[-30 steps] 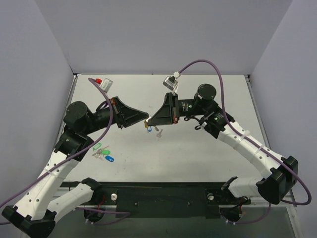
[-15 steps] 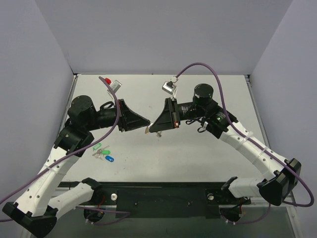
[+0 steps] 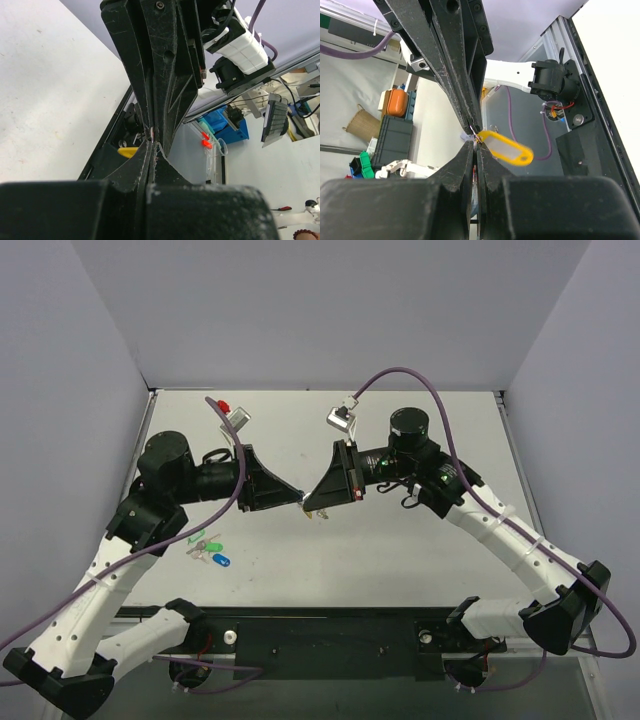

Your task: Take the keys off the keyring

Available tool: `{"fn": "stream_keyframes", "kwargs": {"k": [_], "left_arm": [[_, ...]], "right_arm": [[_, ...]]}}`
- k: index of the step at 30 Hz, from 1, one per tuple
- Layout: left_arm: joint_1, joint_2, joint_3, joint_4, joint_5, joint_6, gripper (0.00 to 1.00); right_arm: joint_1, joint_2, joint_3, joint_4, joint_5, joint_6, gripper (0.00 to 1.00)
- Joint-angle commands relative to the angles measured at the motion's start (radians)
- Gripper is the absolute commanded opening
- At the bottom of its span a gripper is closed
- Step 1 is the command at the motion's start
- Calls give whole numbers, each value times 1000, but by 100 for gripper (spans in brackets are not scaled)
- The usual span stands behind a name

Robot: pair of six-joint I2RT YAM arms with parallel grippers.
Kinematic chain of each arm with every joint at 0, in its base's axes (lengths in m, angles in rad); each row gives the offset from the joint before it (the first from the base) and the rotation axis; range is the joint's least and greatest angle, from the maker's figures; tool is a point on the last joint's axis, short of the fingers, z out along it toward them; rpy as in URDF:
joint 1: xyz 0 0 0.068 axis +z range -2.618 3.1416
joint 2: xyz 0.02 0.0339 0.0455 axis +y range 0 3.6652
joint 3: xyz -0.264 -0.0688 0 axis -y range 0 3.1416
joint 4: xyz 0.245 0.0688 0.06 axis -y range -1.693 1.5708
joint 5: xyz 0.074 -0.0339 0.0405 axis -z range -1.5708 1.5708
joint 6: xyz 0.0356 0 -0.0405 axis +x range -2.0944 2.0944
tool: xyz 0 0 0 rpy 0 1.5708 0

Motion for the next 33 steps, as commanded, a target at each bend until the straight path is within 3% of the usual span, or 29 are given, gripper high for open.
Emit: {"fn": "stream_keyframes", "kwargs": {"k": [1,19,27,33], "left_arm": [[-35,-5,63,-60,99,42,0],[-93,-5,62,-125,30,93,0],[-98,-9,55,-168,-48,116,0],[-96,9,59,-329,-329,168,0]], "right_arm": [[-17,1,62,19,45,-38,0],[-73,-19,99,1,131,-39,0],[-224,-93,58,-122,390,-58,0],[-282,-117,30,-412,637,-164,0]]}}
